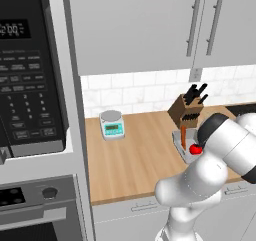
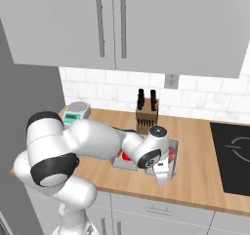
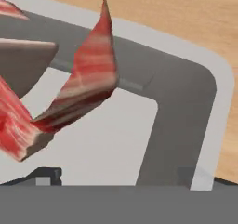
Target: Take the meat container that has the steak and place it on the second highest rack of the freezer. Then take the vegetable container that has the tomato and carrot and place it on the highest rack of the freezer.
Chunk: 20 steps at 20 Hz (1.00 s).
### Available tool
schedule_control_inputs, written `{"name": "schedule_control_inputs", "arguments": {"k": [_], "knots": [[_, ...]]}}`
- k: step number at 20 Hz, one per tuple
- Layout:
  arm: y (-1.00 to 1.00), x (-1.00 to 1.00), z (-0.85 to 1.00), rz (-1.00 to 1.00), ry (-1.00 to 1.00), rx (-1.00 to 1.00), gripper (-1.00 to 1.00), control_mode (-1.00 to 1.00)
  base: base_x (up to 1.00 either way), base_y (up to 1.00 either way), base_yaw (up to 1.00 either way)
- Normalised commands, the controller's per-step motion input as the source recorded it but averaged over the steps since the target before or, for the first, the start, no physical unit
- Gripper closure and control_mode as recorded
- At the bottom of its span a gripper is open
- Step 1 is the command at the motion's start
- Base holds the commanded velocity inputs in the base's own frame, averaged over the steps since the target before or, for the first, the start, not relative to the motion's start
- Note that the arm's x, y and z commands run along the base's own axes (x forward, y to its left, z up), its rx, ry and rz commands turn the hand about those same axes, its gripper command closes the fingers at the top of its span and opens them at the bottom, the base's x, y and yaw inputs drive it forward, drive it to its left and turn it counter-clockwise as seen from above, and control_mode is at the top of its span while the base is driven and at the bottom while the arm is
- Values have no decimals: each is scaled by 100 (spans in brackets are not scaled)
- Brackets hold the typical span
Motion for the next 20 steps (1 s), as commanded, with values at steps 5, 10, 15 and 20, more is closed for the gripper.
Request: {"name": "schedule_control_inputs", "arguments": {"k": [5,10,15,20], "knots": [[-7,4,-13,-1,0,0,-100,-100,0,0,0],[0,0,0,0,-1,0,100,-100,0,0,0],[2,0,0,0,0,0,100,-100,0,0,0],[2,-11,23,-4,0,0,100,-100,0,0,0]]}}
